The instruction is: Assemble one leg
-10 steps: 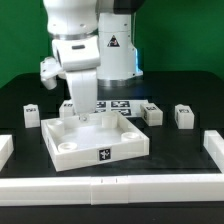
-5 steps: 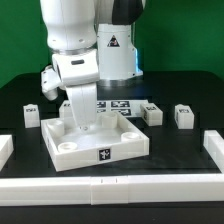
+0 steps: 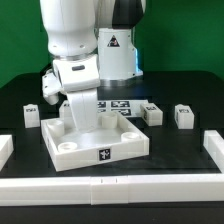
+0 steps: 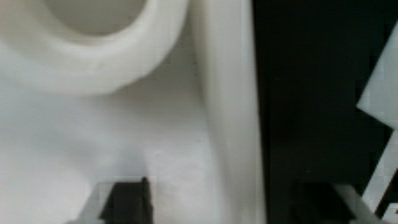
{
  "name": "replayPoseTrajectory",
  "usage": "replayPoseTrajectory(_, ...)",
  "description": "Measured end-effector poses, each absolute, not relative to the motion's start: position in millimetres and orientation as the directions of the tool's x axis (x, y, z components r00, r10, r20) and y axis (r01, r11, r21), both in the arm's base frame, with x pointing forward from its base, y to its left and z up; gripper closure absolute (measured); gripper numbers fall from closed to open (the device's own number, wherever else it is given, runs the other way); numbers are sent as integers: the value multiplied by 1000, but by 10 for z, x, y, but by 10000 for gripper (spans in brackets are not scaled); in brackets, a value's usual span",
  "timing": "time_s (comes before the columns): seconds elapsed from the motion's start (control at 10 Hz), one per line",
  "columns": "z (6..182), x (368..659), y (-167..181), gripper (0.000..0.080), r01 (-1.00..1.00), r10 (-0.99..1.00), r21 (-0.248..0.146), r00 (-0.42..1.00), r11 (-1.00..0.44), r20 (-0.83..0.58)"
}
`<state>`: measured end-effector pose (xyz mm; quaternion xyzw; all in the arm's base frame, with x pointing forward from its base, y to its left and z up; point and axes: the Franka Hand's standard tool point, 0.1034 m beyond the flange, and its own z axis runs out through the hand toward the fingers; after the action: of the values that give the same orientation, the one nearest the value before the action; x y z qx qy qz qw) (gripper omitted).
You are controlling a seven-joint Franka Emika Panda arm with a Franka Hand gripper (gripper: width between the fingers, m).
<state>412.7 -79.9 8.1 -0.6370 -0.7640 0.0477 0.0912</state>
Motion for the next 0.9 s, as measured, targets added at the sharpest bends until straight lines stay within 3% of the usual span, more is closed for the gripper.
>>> replayPoseTrajectory(0.1,77,4121,-800,575,964,982,-190,-171,184,79)
replayPoseTrajectory(0.2,76,4120,-797,575,964,982,-190,-173,185,79)
replayPoseTrajectory(0.3,83,4135,-802,718,966,982,-185,-171,183,77)
replayPoseTrajectory(0.9,81,4141,-770,718,969,986,-187,-150,161,73)
